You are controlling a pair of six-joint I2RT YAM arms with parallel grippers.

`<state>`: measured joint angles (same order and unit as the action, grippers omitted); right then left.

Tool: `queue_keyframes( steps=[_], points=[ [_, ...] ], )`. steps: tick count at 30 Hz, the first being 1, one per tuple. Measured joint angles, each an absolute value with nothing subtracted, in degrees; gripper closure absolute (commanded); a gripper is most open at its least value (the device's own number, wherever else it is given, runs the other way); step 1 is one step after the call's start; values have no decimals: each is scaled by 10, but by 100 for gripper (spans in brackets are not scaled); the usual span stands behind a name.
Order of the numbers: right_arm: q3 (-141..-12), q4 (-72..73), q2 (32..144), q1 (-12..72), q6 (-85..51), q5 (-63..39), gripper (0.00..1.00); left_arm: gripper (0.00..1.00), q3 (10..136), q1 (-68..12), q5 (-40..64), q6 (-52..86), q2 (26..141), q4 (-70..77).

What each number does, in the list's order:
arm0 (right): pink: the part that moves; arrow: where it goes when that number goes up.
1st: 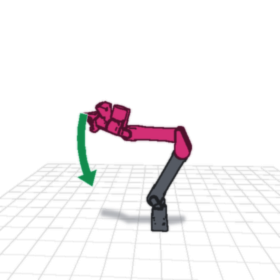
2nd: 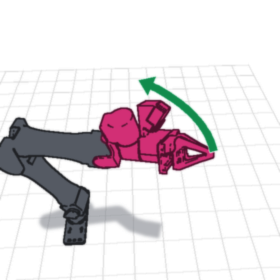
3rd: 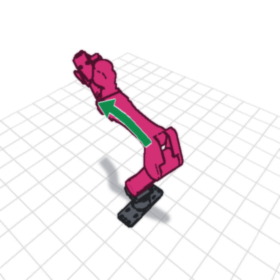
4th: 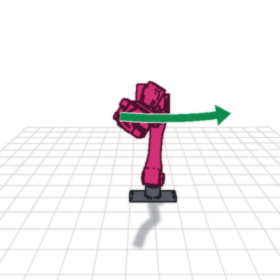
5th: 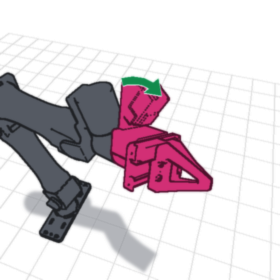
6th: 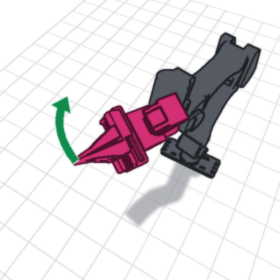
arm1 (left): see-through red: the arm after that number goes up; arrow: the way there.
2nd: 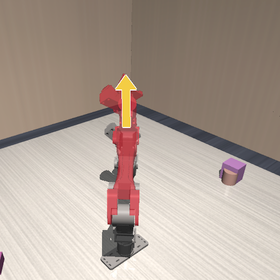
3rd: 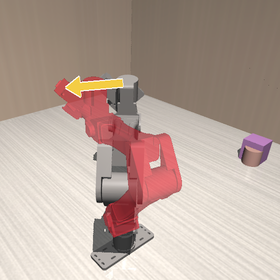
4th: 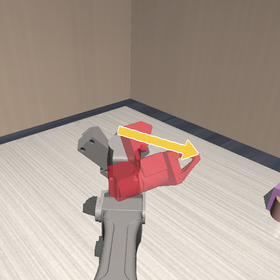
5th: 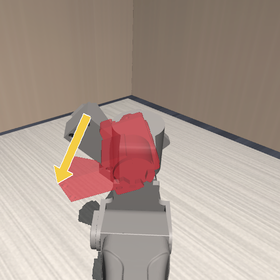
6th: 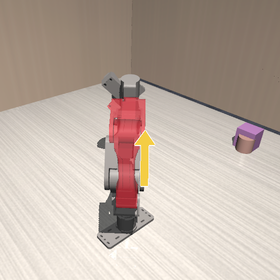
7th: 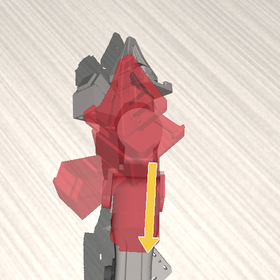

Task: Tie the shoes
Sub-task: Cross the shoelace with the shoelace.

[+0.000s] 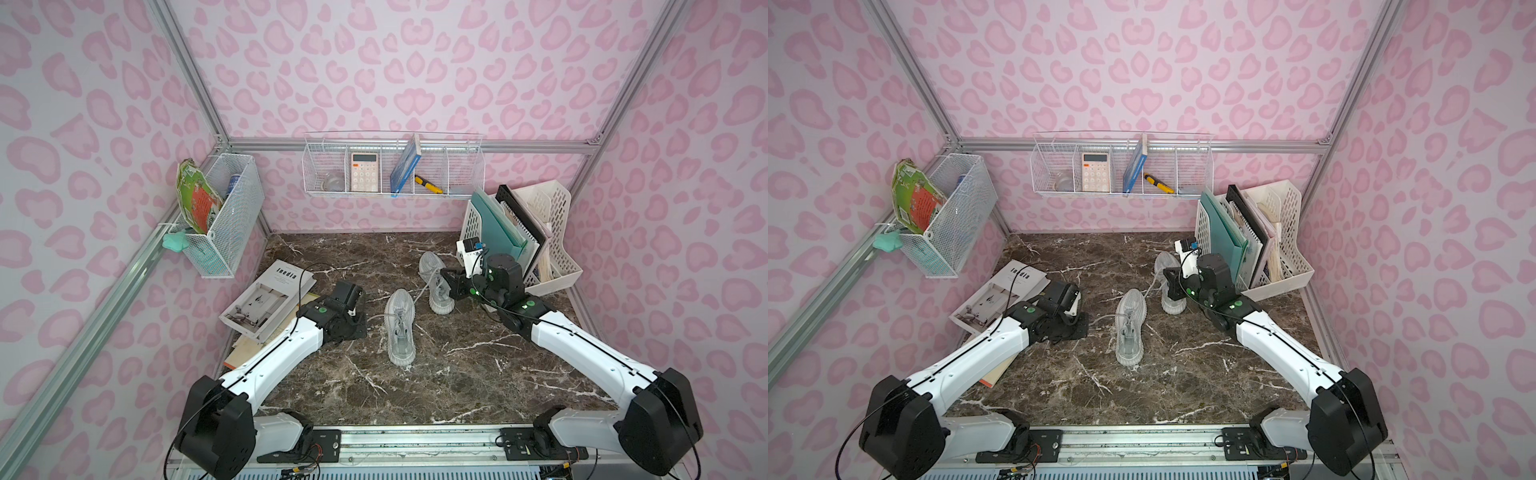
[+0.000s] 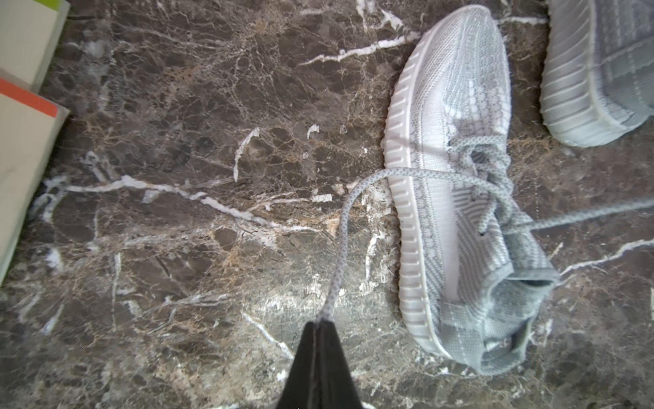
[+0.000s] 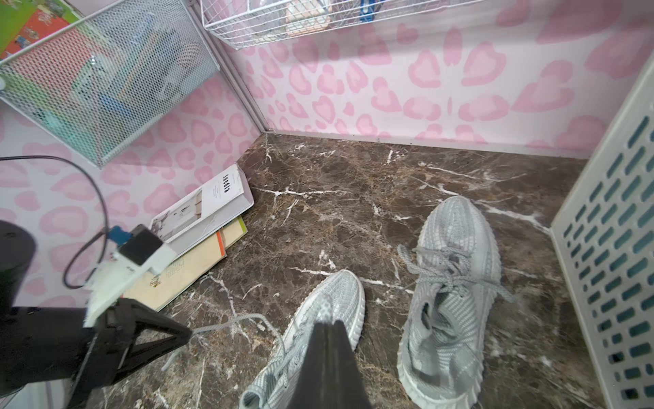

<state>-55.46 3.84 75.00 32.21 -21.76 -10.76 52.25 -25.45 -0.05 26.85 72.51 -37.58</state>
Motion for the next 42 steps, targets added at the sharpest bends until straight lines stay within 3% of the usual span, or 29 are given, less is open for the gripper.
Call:
queue_keyframes(
  steps=[14,25,29,35,42],
  points=[
    [-653,19,860,361,-188,-30,100,100,532,-247,15,279,653,-405],
    [-766,10,1061,414,-183,-151,100,100,566,-247,62,251,638,-399],
    [-807,2,1121,426,-197,-205,91,100,569,-247,71,247,650,-397],
    [-798,3,1127,408,-213,-287,64,100,583,-247,73,239,665,-395],
    [-733,10,1041,369,-196,-322,57,100,588,-247,81,238,680,-391]
  ],
)
